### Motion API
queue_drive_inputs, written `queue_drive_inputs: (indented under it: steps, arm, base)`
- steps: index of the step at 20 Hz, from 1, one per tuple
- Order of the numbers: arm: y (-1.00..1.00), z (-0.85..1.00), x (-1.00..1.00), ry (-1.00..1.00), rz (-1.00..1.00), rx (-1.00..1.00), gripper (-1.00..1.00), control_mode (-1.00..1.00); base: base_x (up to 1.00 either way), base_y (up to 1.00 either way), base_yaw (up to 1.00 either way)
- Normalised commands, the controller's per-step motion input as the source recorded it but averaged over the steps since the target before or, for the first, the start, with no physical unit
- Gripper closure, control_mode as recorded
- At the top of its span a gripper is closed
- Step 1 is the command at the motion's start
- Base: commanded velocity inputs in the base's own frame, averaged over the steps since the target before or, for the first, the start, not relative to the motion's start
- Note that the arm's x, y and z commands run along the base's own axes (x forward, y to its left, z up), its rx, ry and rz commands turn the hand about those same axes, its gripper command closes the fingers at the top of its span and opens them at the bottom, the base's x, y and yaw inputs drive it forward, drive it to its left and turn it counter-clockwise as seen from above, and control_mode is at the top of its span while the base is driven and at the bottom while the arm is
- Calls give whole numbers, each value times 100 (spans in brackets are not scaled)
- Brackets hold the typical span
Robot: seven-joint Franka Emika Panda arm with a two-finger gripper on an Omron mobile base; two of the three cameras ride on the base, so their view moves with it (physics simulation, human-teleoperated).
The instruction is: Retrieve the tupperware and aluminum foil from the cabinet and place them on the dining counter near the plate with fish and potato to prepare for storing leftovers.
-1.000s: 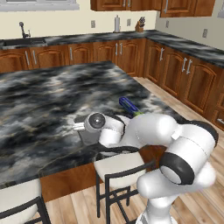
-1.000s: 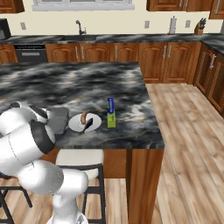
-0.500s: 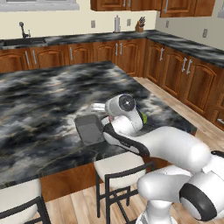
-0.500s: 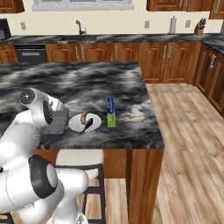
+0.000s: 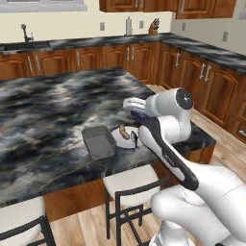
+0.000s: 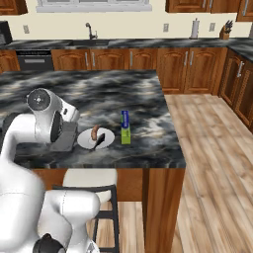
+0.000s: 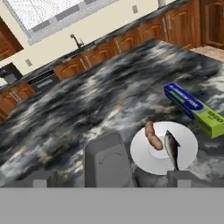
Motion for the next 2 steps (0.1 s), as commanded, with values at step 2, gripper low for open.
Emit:
queue_drive_inputs:
  steps: [2]
  arm:
    - [-100,0,-41,-2,0,40,-100,-100]
  base:
    - [0,0,0]
